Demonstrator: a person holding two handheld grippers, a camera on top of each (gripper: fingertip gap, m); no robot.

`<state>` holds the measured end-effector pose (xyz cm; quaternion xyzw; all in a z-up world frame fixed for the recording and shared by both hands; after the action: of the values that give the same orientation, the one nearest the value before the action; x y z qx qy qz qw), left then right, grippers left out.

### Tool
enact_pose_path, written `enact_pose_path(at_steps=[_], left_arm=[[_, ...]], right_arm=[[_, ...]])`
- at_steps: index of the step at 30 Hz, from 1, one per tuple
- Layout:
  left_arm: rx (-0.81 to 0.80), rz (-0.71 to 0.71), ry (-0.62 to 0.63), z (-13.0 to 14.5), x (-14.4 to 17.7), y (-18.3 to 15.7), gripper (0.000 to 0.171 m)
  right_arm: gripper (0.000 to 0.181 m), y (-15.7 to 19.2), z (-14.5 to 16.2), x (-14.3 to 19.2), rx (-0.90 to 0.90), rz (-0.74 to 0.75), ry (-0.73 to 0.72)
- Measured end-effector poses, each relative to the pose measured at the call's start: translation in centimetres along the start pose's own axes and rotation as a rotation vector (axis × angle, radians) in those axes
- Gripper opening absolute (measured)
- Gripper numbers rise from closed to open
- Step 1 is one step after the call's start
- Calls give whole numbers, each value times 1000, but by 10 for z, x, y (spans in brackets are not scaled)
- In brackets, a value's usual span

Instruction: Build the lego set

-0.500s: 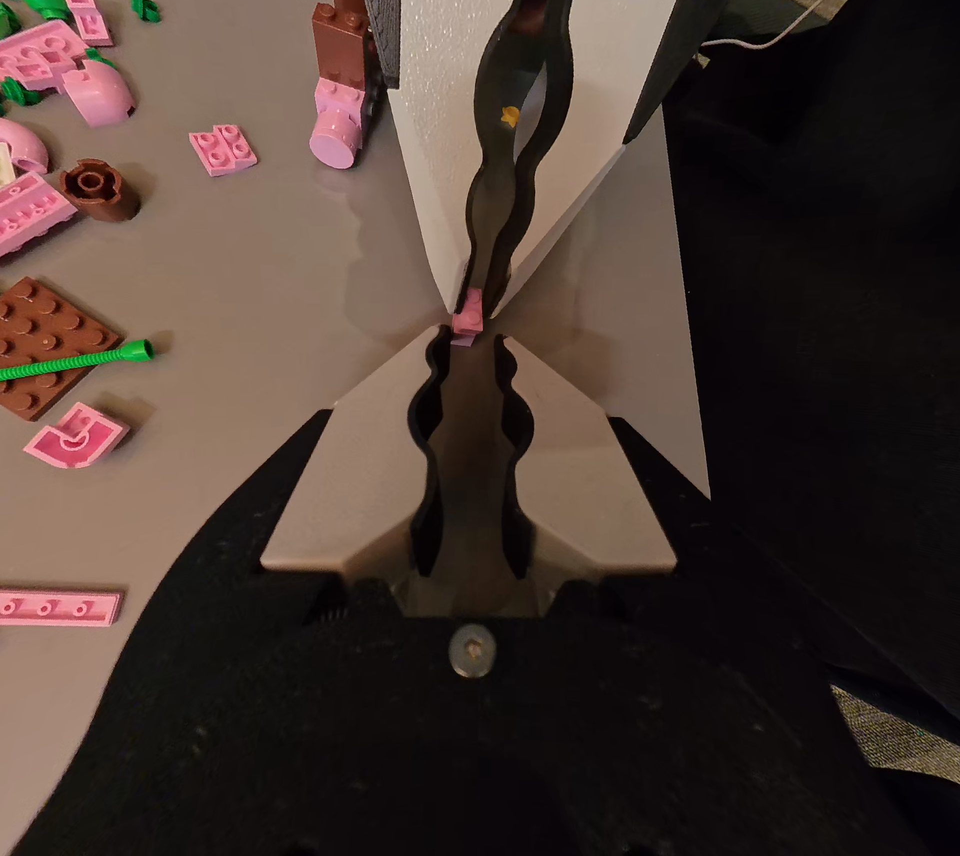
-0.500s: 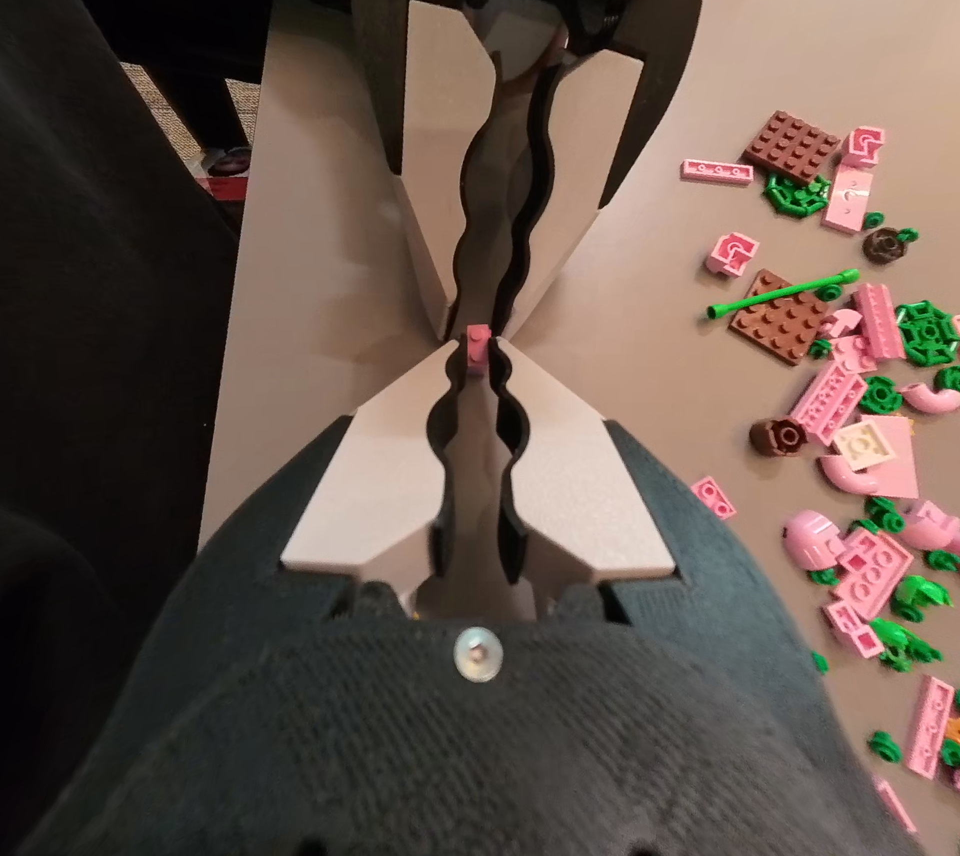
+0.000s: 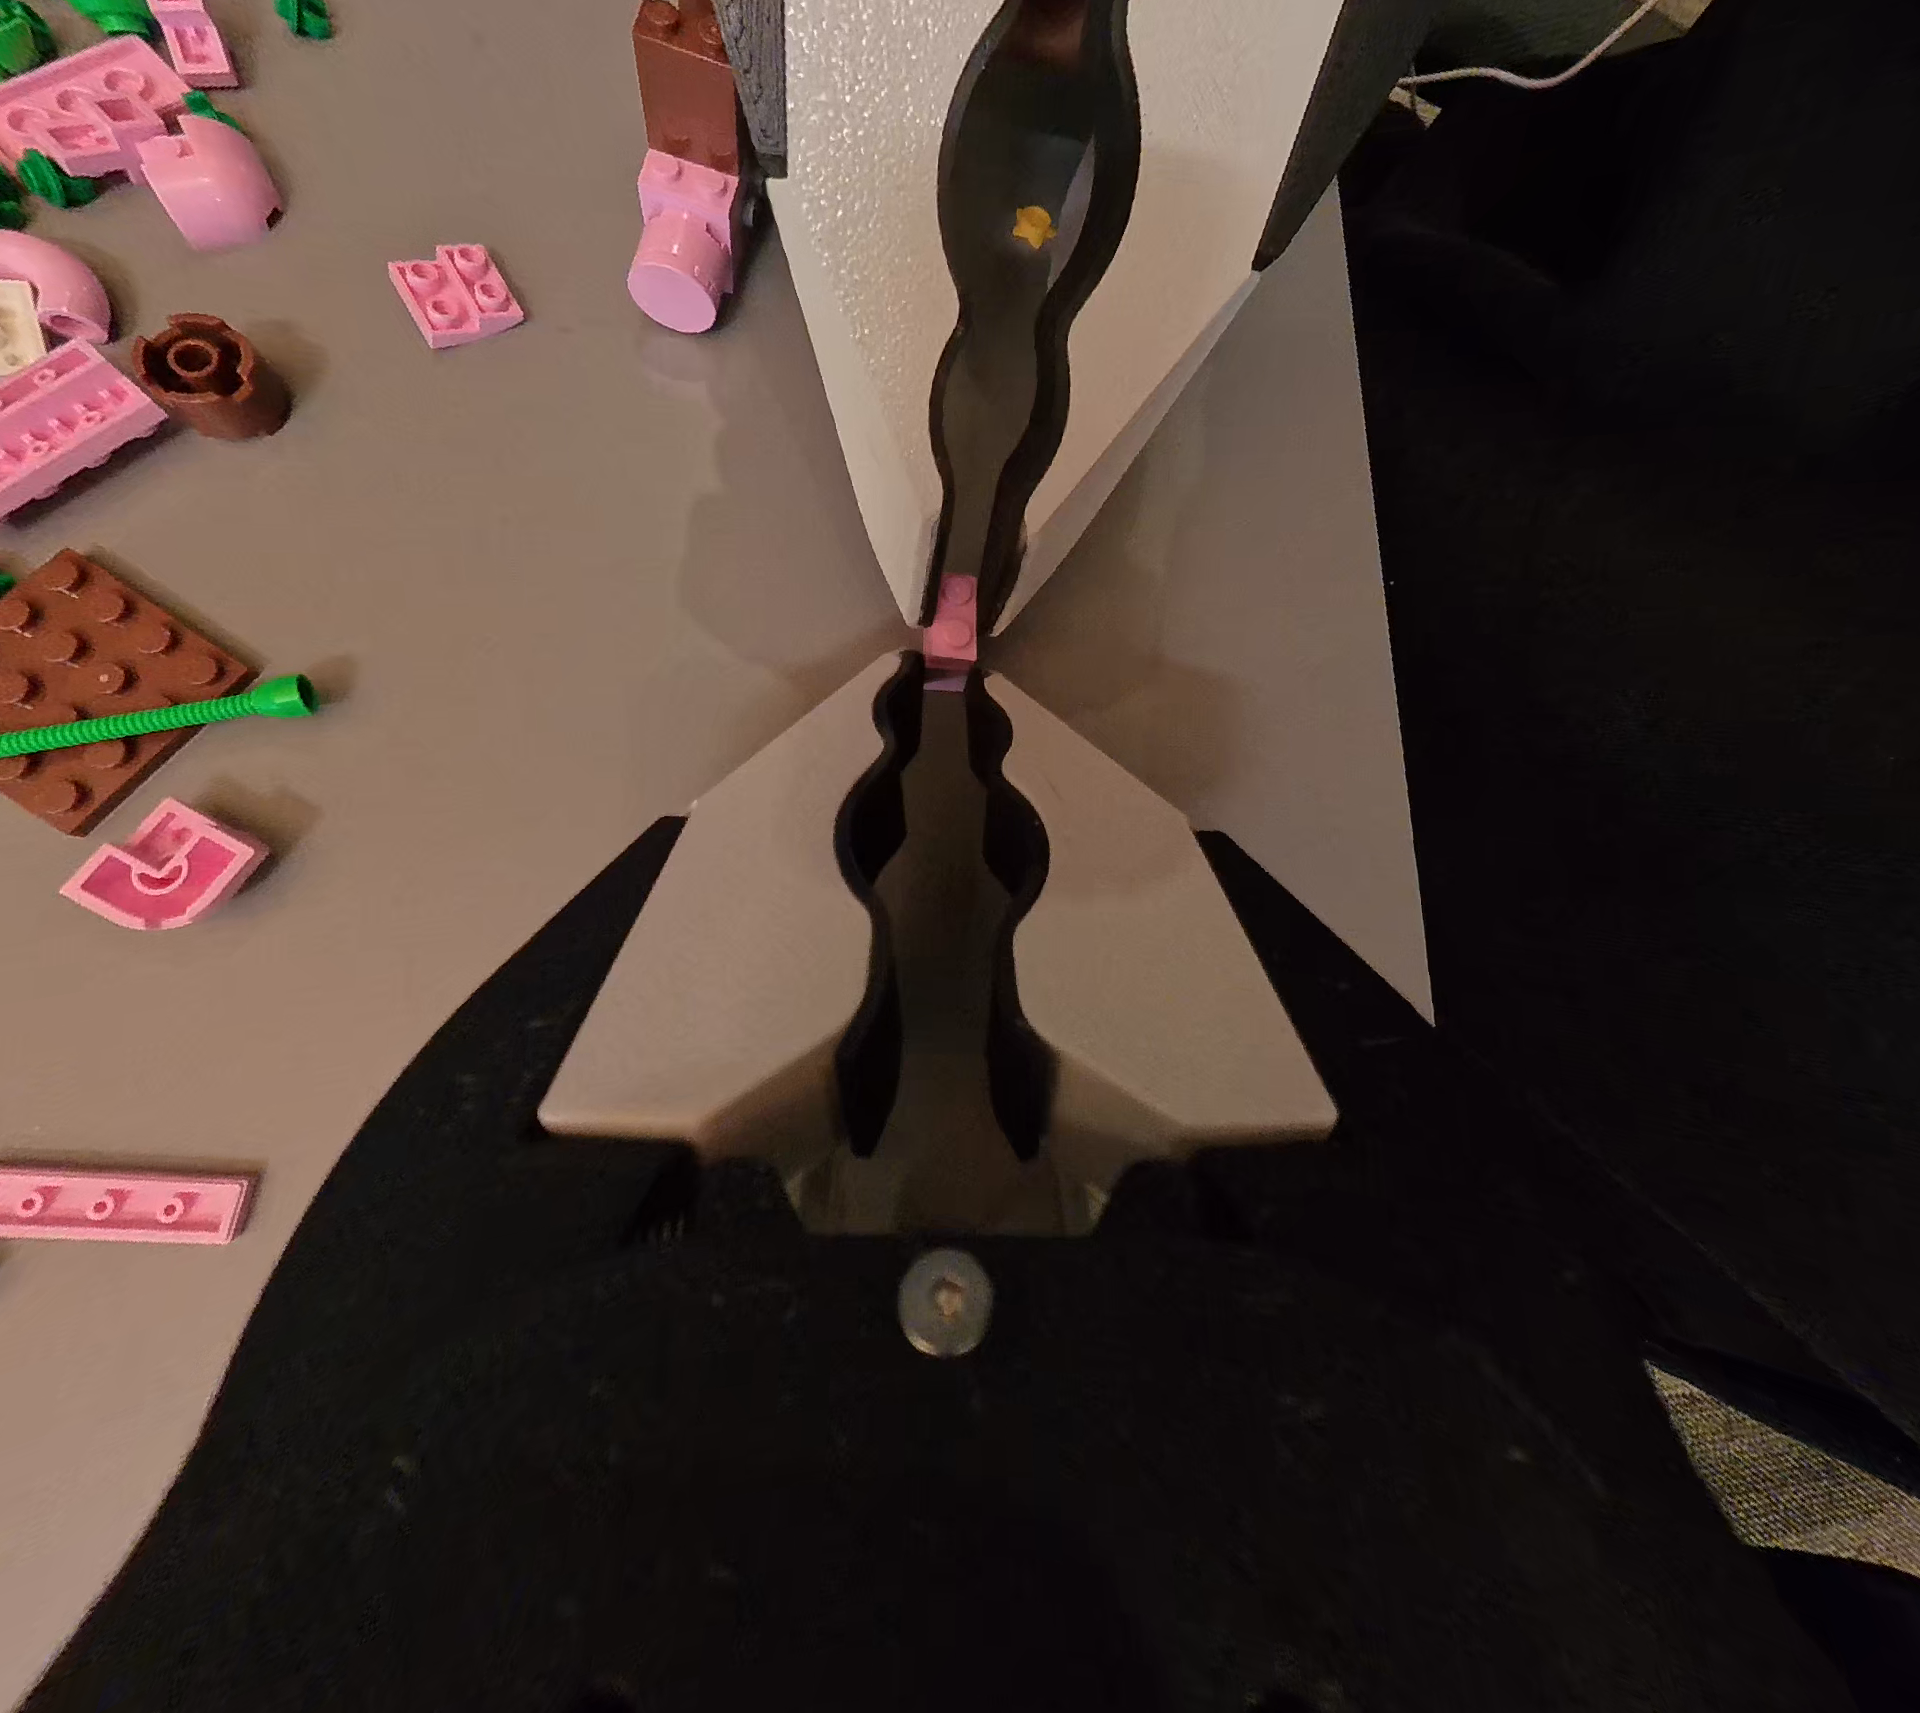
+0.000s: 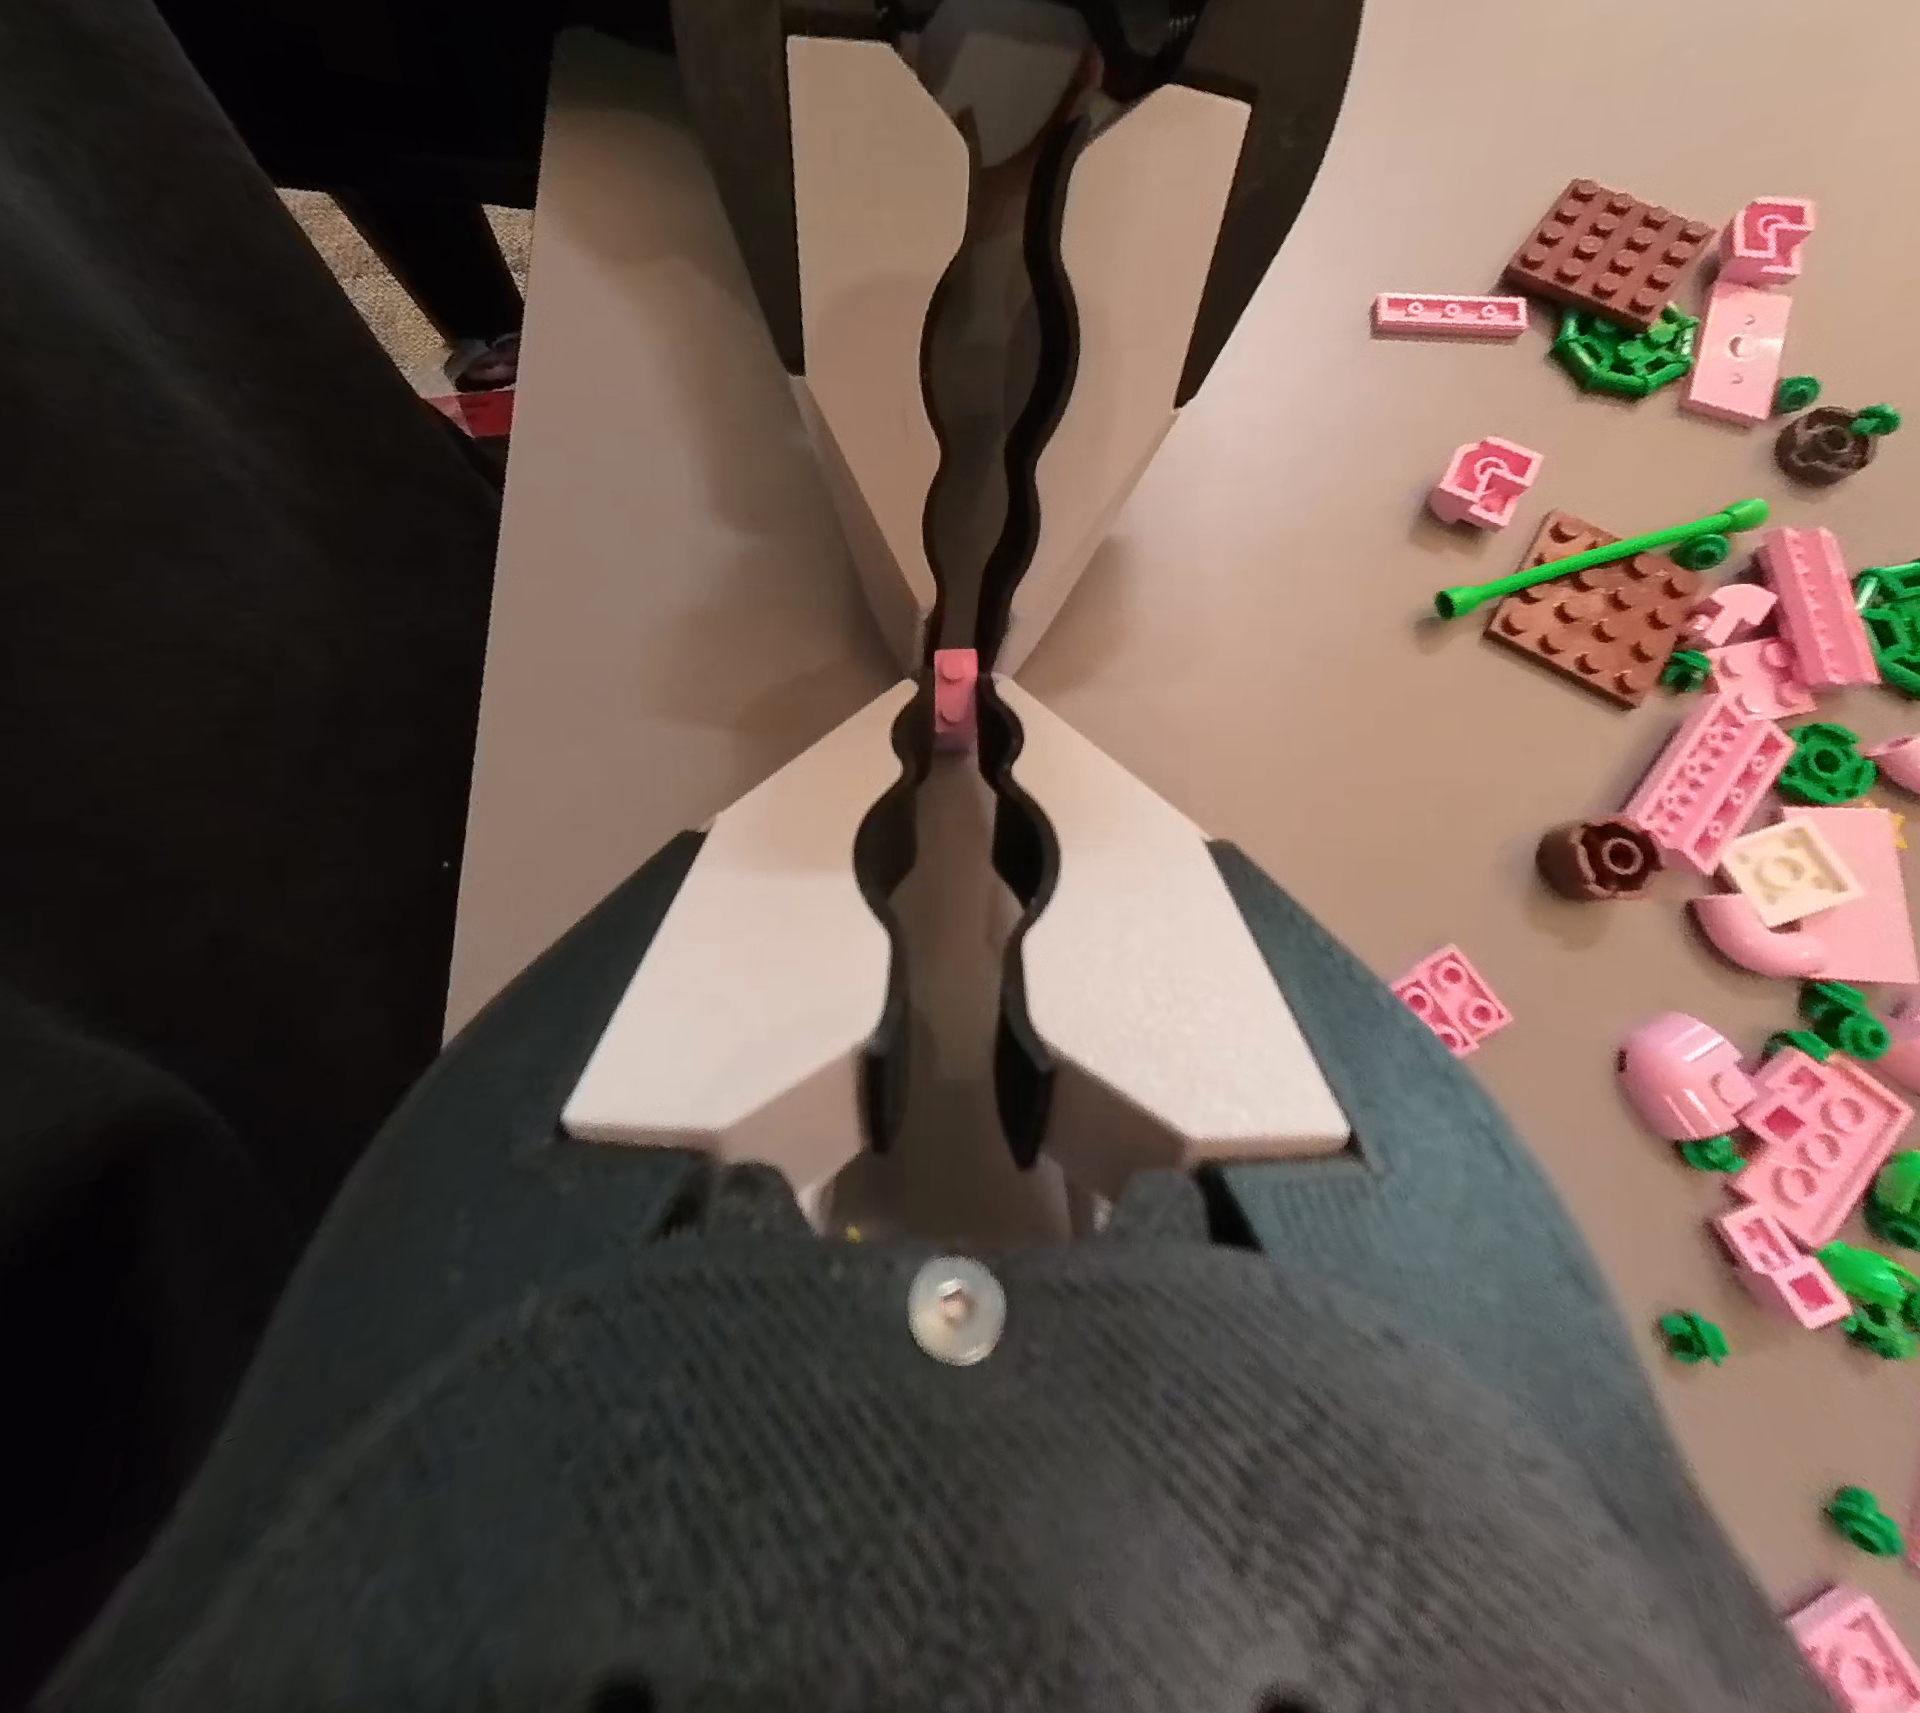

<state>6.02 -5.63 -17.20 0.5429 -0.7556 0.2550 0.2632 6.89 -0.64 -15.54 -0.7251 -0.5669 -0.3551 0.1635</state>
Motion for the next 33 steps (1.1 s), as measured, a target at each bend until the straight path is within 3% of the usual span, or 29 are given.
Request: enact_pose_path(at_steps=[25,33], left_arm=[[21,20,-7,0,1,-1,8],[1,0,-1,0,0,-1,7]], right_arm=[[7,-1,-1,-3,-28,-92,111],[7,-2,-1,-2,-120,-110,77]])
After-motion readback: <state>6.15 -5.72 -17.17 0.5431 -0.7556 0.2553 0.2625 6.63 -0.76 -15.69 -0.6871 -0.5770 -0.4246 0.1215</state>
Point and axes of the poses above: each gripper's, where its closed fingertips meet, x back along the fingers, z out of its underside, y = z × x across the jaws, the point moved 4 cm from there along x, back along the fingers, and after that the axes turned 10 degrees about -x, right-handed, at the moved point
